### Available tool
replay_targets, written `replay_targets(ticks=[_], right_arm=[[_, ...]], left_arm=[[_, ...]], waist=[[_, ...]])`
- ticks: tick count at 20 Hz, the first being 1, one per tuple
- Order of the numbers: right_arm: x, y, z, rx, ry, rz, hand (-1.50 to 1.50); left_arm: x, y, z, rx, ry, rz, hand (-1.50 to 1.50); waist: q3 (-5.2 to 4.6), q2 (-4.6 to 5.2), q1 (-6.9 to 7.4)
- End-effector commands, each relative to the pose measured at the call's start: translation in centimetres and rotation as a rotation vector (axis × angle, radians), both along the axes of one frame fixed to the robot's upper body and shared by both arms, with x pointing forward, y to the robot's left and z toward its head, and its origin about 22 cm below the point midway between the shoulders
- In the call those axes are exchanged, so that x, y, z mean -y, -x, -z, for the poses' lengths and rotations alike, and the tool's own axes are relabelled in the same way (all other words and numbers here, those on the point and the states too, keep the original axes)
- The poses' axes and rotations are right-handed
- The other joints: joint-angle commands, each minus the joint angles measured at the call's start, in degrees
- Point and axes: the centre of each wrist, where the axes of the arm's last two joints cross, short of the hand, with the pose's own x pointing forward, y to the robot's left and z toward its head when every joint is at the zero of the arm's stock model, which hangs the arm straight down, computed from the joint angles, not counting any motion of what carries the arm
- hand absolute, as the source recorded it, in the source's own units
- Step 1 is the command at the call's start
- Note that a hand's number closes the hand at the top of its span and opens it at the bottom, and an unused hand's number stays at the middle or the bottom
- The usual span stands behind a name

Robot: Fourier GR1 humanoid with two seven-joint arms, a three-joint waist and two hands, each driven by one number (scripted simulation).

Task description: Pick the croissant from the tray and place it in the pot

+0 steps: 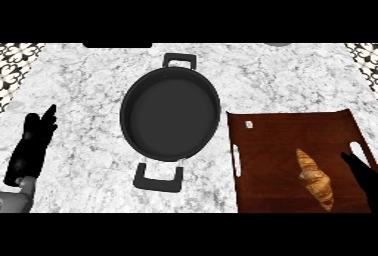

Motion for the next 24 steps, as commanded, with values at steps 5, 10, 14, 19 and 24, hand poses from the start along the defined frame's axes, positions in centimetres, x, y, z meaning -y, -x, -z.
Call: replay_targets(ticks=[5, 10, 14, 19, 24], right_arm=[[0.9, -3.8, 0.9, -0.069, -0.008, 0.080, -1.50], [-0.7, -3.0, 4.7, -0.109, 0.019, 0.065, -1.50], [1.4, -3.5, 6.5, -0.115, 0.014, 0.059, -1.50], [1.1, -6.2, 8.1, -0.067, 0.001, 0.060, -1.50], [-1.3, -6.2, 10.2, -0.103, 0.047, 0.083, -1.50]], left_arm=[[-1.1, -0.6, -0.9, 0.012, -0.016, -0.007, 0.00], [-0.2, 0.6, 0.5, 0.006, 0.000, 0.010, 0.00], [-0.8, 0.0, 2.0, -0.018, -0.005, -0.010, 0.00], [-0.6, -0.3, 1.6, 0.001, -0.009, -0.003, 0.00], [-0.9, 1.6, -1.1, -0.010, -0.008, -0.014, 0.00]], waist=[[0.11, -0.05, -0.09], [0.12, -0.13, -0.15], [0.12, -0.08, -0.43], [0.12, -0.04, -0.21], [0.14, -0.14, 0.13]])
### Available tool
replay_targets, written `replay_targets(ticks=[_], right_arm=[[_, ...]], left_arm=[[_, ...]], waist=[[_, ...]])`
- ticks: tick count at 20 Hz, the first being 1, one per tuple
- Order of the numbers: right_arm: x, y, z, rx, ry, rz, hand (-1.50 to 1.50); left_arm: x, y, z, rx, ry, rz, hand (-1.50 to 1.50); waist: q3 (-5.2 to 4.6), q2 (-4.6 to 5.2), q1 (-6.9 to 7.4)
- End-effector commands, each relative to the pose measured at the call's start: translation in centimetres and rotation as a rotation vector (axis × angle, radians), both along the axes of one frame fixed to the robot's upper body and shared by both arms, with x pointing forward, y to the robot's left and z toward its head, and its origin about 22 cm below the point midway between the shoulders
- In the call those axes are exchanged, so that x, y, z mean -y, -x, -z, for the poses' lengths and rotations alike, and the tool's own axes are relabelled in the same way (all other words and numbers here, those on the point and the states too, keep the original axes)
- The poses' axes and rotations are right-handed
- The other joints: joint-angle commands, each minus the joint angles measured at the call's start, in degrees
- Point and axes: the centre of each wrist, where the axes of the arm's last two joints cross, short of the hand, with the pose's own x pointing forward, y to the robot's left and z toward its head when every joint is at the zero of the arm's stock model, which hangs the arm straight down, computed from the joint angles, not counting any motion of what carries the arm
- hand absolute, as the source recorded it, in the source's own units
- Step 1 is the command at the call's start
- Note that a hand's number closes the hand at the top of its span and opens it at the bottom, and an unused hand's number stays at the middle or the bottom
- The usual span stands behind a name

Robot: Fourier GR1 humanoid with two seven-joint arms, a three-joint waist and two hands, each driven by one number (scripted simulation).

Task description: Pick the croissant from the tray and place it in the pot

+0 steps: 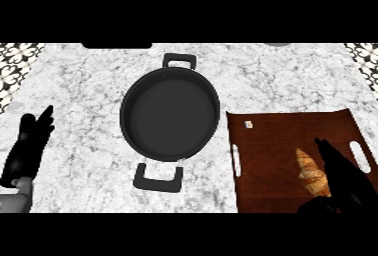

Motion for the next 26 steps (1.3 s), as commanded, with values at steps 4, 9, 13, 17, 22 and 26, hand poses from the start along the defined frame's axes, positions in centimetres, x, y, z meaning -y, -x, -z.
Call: replay_targets(ticks=[4, 9, 13, 17, 22, 26], right_arm=[[-0.4, -0.8, 2.7, -0.068, 0.005, 0.024, -1.50], [1.2, -1.7, 2.2, -0.083, -0.006, 0.036, -1.50], [1.6, -0.4, 4.6, -0.085, -0.021, 0.034, -1.50], [2.1, -1.4, 5.5, -0.080, -0.051, 0.055, -1.50], [0.9, -2.0, 6.7, -0.103, -0.041, 0.045, -1.50], [1.8, -3.8, 8.2, -0.108, -0.043, 0.051, -1.50]], left_arm=[[0.4, -1.1, -0.4, 0.006, 0.000, 0.002, 0.00], [-1.8, -0.8, -1.5, 0.005, 0.006, 0.005, 0.00], [0.3, -0.7, -0.4, 0.014, -0.011, 0.009, 0.00], [1.1, 0.7, -0.5, -0.008, -0.005, -0.003, 0.00], [-1.2, -2.6, 0.6, 0.012, 0.007, -0.003, 0.00], [-1.4, 1.2, 0.1, -0.014, -0.013, 0.009, 0.00]], waist=[[0.00, 0.04, -0.20], [0.00, 0.02, -0.13], [0.01, 0.01, -0.22], [0.02, -0.02, -0.04], [-0.01, 0.09, -0.29], [0.03, 0.02, 0.46]])
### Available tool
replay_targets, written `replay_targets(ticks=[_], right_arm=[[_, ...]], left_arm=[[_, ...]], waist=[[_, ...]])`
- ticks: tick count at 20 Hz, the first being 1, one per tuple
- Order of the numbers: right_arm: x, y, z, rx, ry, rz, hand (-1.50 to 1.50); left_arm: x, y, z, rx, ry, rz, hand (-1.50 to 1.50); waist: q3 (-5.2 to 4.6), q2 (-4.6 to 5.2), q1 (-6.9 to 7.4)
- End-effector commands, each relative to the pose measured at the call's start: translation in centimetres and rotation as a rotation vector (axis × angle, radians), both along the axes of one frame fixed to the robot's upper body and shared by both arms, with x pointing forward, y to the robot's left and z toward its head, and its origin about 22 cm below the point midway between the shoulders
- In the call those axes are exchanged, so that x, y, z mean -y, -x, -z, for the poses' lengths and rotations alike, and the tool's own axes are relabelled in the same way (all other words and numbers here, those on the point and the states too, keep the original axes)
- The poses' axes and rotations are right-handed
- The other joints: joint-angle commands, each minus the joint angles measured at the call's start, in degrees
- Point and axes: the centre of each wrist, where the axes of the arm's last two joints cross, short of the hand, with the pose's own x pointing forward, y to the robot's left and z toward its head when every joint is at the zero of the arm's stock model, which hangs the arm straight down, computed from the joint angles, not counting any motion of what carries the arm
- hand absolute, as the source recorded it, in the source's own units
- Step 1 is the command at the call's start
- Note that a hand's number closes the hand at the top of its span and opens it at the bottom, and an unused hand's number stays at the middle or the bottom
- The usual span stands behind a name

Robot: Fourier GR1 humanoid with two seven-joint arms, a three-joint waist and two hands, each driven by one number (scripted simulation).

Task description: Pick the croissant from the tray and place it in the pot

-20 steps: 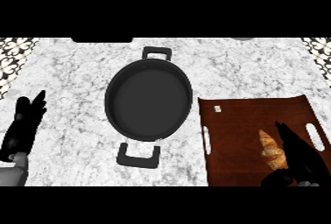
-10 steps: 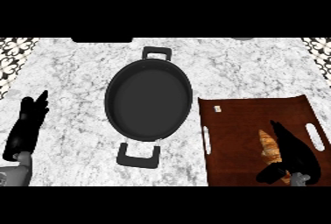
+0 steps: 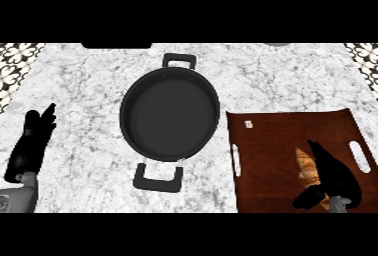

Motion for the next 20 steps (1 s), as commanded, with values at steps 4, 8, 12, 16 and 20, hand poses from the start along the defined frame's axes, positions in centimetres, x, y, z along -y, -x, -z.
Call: replay_targets(ticks=[4, 8, 12, 16, 20], right_arm=[[0.9, 0.2, -0.1, 0.080, 0.014, -0.059, 1.50], [1.8, -1.2, 0.0, 0.106, 0.099, -0.089, 1.50], [0.1, -0.6, 0.9, 0.183, 0.157, -0.118, 1.50], [1.3, 0.8, -0.6, 0.242, 0.183, -0.121, 1.50], [1.1, 0.1, -1.8, 0.313, 0.269, -0.146, 1.50]], left_arm=[[-0.4, 0.0, -1.4, -0.001, 0.011, 0.000, 0.00], [-1.2, 2.0, 0.4, 0.016, -0.002, -0.003, 0.00], [-0.7, 1.8, -1.2, 0.009, 0.005, 0.022, 0.00], [-1.9, 0.4, -0.3, 0.016, 0.013, 0.000, 0.00], [0.6, -0.6, -0.7, 0.017, 0.016, 0.003, 0.00]], waist=[[0.05, 0.00, -0.09], [0.05, 0.02, 0.14], [0.06, -0.03, 0.17], [0.04, -0.02, -0.27], [0.05, 0.02, -0.17]])
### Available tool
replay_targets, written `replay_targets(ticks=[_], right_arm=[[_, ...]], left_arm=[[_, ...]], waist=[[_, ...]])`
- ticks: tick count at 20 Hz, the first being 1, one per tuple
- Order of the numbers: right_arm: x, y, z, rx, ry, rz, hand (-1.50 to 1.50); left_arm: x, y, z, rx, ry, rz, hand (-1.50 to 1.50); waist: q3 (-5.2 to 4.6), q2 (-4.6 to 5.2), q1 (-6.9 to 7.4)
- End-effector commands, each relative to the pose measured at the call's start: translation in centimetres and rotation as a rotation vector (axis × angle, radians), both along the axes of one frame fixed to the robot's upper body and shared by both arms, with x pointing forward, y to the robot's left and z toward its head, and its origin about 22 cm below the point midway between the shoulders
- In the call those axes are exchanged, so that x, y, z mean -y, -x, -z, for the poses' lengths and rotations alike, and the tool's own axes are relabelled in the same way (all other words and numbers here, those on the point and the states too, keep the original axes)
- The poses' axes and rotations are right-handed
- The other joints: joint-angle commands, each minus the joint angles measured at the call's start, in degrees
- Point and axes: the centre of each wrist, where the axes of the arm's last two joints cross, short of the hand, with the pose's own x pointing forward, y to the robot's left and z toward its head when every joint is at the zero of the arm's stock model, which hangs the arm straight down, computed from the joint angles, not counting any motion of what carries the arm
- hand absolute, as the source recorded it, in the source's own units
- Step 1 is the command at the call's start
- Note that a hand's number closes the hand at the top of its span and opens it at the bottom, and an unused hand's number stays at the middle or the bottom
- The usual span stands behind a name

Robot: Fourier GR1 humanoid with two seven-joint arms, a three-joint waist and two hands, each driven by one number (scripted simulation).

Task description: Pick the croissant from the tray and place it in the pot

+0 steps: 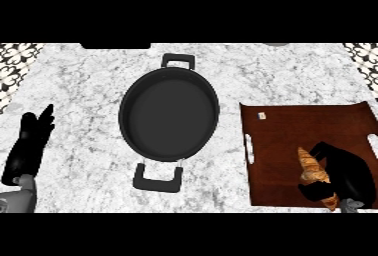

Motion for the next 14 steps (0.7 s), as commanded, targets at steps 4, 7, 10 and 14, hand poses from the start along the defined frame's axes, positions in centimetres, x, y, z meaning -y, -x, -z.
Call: replay_targets(ticks=[4, 7, 10, 14], right_arm=[[0.5, -3.3, -2.6, 0.027, 0.055, -0.306, 1.50], [0.7, -4.0, -5.2, 0.095, 0.096, -0.388, 1.50], [0.8, -2.7, -8.2, 0.249, -0.006, -0.390, 1.50], [-1.0, -2.5, -13.3, 0.528, -0.046, -0.475, 1.50]], left_arm=[[-0.3, -0.3, 0.1, -0.031, 0.004, 0.018, 0.00], [0.7, 0.2, -0.3, 0.005, -0.021, -0.002, 0.00], [0.6, 0.7, 0.1, -0.008, 0.004, -0.004, 0.00], [1.1, 0.3, 0.0, -0.013, 0.002, -0.013, 0.00]], waist=[[0.05, 0.25, 0.71], [0.05, 0.05, 0.53], [0.03, -0.13, -0.12], [0.03, -0.27, -0.45]])
